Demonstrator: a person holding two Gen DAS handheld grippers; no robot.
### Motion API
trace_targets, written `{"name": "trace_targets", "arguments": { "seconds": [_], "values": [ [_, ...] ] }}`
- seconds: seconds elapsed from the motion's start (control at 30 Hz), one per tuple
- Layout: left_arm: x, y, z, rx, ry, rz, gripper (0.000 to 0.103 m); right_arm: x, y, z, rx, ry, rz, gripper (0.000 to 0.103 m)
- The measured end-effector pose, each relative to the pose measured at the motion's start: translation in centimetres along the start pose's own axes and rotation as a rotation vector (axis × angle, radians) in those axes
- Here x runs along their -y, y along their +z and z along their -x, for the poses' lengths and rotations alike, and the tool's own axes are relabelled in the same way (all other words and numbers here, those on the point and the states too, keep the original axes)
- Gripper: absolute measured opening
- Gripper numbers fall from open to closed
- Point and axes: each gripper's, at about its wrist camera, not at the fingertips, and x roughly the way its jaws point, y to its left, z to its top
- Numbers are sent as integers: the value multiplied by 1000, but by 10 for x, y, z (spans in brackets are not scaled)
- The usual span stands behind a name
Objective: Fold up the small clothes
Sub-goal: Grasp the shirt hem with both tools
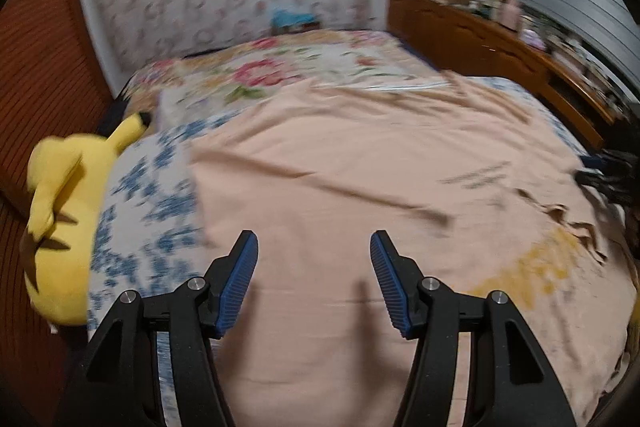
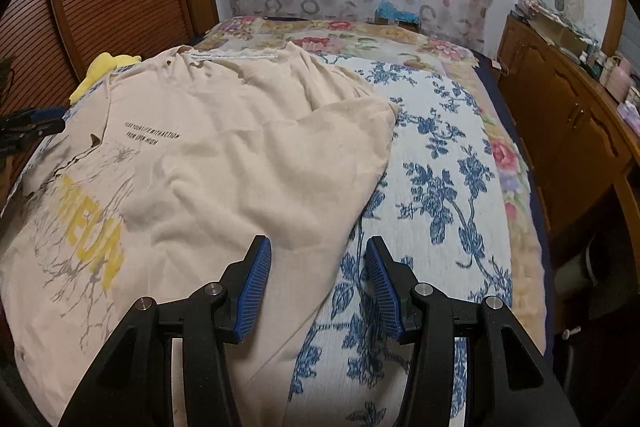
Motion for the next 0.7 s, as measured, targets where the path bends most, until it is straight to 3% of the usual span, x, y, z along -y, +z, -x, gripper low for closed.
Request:
{"name": "trace_targets", "arguments": {
  "seconds": [0.3,0.7],
  "values": [
    [-53,-1,-25,-53,71,102,59,-3,-6,0,22,-3,-1,53],
    [-77,26,-56,-68,31,119,59,12,20,-18,-6,12,2,53]
  ]
}}
